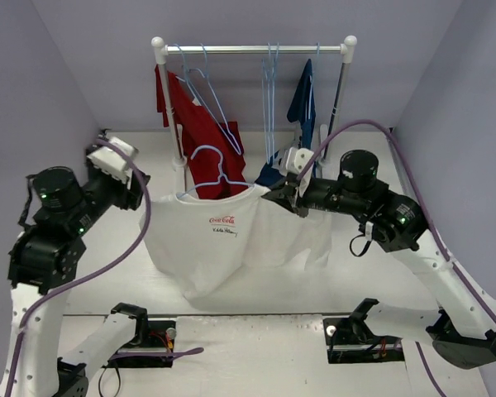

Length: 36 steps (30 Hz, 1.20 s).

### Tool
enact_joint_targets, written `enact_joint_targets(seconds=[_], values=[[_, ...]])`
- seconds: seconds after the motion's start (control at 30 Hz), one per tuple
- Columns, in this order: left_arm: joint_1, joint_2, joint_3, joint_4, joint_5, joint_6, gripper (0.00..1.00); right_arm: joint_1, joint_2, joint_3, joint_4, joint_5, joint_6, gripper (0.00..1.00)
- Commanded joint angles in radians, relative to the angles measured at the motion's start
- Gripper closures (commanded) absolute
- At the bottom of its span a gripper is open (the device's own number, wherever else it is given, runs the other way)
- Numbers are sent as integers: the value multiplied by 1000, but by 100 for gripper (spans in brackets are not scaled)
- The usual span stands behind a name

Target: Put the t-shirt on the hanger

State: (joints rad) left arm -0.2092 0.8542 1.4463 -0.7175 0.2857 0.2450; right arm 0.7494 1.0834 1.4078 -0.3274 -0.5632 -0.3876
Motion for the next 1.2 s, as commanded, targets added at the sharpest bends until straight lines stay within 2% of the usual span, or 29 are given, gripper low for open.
enact_joint_targets(seconds=[0.0,0.23,0.33,0.47,0.6,0.63,0.77,0.9,1.17], values=[[1,-36,178,59,-237,-112,39,-2,43,187,119,3,27,100],[1,-59,282,59,-417,-139,37,-2,165,517,129,51,79,100],[-1,-66,281,58,-419,-150,37,-2,221,693,144,82,107,100],[-1,-81,251,56,-392,-170,37,-2,227,769,146,131,117,100],[-1,-103,211,59,-383,-180,37,-1,163,660,147,105,136,100],[0,-112,191,58,-380,-184,37,-2,110,551,148,100,142,100],[-1,-127,152,58,-355,-196,38,-2,-14,314,146,106,157,100],[0,-144,118,53,-337,-212,37,-1,-144,131,143,70,177,100],[0,-214,-16,49,-330,-290,37,-2,-323,-201,112,186,221,100]])
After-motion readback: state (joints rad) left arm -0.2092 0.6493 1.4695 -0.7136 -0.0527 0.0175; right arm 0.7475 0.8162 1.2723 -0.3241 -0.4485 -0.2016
